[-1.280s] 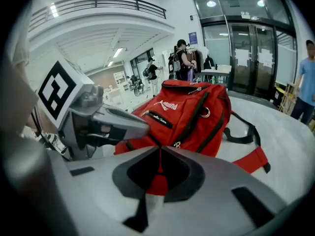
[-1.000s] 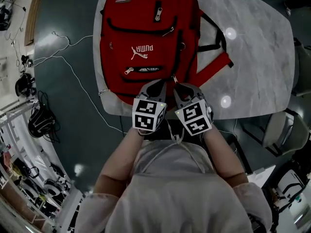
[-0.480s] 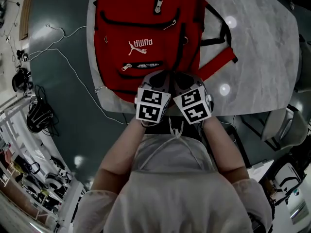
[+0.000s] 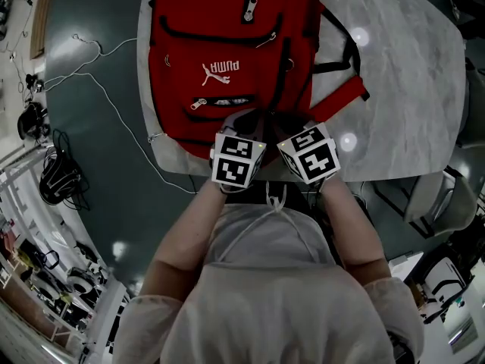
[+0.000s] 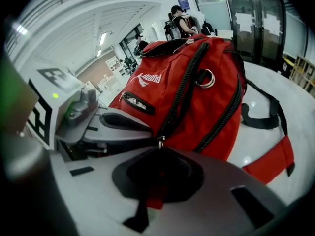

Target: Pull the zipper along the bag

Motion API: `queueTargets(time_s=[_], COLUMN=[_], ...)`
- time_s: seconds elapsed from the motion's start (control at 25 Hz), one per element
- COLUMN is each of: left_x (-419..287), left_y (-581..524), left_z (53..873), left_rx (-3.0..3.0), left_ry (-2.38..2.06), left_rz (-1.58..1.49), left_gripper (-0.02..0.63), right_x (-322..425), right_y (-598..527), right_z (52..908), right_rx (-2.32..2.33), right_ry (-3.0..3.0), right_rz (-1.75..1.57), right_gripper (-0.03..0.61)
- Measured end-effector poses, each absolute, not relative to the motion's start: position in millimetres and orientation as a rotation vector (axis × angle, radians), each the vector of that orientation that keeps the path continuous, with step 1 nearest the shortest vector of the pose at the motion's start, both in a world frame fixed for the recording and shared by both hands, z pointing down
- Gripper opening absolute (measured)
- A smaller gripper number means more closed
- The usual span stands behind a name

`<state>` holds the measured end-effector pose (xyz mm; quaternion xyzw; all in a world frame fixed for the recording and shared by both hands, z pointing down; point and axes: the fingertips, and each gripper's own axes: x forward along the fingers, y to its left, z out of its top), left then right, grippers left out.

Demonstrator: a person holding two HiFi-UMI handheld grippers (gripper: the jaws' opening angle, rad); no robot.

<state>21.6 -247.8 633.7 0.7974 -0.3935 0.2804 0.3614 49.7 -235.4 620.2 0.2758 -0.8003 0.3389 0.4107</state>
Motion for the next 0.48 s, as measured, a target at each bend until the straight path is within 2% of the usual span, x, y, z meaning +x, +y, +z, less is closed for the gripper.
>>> queueTargets(time_s=[0.04,0.48], left_x=[21.5,21.0], left_y=[-247.8,-249.1], left_z=[633.8,638.9], left_rx=[2.054,2.061], left_ry=[-1.013,-1.033], left_rz=[0.722,0.749], left_gripper=[0.02,0.02], right_x=[50.1,54.0], right_y=[-235.2,-236.8], right_z=[619.8,613.9], right_rx=[0.677,0.59], right_ry=[-2.012,-2.009], right_rz=[0.879,0.774], right_gripper=[0.026,0.026])
